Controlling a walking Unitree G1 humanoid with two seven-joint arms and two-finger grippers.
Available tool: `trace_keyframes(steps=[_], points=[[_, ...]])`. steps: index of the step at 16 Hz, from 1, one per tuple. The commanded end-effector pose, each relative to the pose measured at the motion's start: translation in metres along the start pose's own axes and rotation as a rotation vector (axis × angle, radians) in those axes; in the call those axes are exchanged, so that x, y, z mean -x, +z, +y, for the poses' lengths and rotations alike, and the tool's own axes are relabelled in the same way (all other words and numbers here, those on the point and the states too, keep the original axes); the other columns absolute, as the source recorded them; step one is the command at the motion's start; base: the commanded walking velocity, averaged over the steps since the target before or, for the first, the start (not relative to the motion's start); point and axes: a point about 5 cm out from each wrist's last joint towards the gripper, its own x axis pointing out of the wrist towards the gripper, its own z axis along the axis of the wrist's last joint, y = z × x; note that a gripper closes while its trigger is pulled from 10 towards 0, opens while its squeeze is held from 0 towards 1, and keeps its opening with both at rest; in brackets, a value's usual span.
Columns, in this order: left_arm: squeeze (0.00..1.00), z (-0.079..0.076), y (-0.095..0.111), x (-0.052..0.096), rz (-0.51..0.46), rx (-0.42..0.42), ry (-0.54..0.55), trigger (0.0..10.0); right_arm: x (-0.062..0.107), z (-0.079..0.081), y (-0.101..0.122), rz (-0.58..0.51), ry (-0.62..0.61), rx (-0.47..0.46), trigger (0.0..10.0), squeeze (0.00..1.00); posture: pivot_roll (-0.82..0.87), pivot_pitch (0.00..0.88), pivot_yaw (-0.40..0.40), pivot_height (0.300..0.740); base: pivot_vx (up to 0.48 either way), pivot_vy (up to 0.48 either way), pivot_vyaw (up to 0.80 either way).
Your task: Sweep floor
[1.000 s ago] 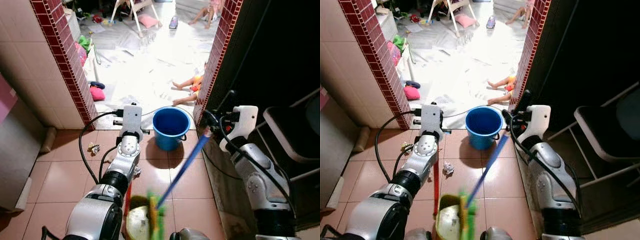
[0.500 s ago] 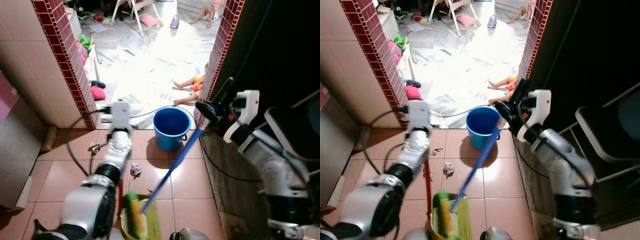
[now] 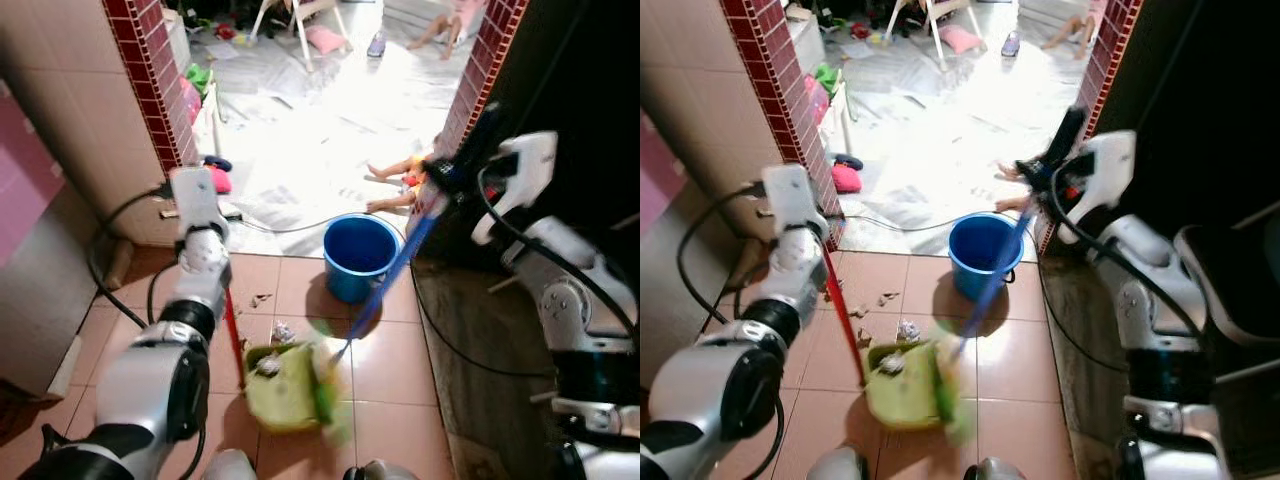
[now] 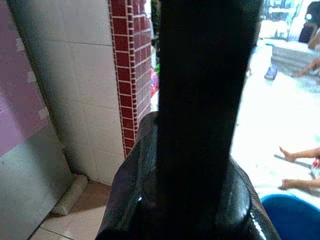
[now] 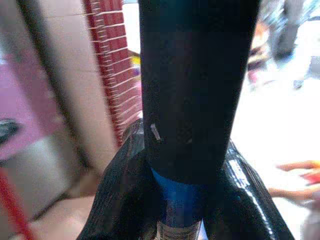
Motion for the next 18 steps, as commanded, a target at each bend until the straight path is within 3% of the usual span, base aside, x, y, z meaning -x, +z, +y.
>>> trace_keyframes(steps=[1,6,8,9,10,11,15,17,18], points=[[0.00,0.001,0.029,-0.011,-0.108,0.037,-0.003,10.0,-0.003,-0.005,0.019,-0.090,-0.044,0.078,10.0,0.00,-0.20,0.000,-0.006,0.740,0.000,0.000,0.00],[0.00,0.011,0.052,-0.020,-0.176,0.098,0.021,10.0,-0.003,-0.012,0.010,-0.079,-0.116,0.225,10.0,0.00,-0.17,0.000,-0.012,0.740,0.000,0.000,0.00],[0.00,0.019,0.062,-0.023,-0.211,0.164,0.033,10.0,0.000,-0.013,-0.018,-0.012,-0.166,0.257,10.0,0.00,-0.15,0.000,-0.021,0.740,0.000,0.000,0.00],[0.00,0.020,0.067,-0.024,-0.229,0.187,0.031,10.0,0.002,-0.011,-0.030,0.013,-0.177,0.231,10.0,0.00,-0.14,0.000,-0.022,0.740,0.000,0.000,0.00],[0.00,0.022,0.071,-0.024,-0.252,0.195,0.034,10.0,0.004,-0.009,-0.046,0.061,-0.202,0.241,10.0,0.00,-0.11,0.000,-0.025,0.740,0.000,0.000,0.00],[0.00,0.027,0.076,-0.023,-0.293,0.153,0.056,10.0,0.003,-0.005,-0.061,0.107,-0.207,0.242,10.0,0.00,-0.10,0.000,-0.023,0.740,0.000,0.000,0.00],[0.00,0.064,0.090,-0.021,-0.379,0.177,0.175,10.0,-0.008,0.010,-0.077,0.121,-0.185,0.213,10.0,0.00,-0.04,0.000,-0.028,0.740,0.000,0.000,0.00],[0.00,0.072,0.098,-0.021,-0.409,0.174,0.189,10.0,-0.006,0.017,-0.086,0.144,-0.159,0.200,10.0,0.00,-0.03,0.000,-0.032,0.740,0.000,0.000,0.00],[0.00,0.079,0.113,-0.022,-0.452,0.209,0.195,10.0,-0.003,0.028,-0.095,0.149,-0.132,0.209,10.0,0.00,-0.02,0.000,-0.035,0.740,0.000,0.000,0.00]])
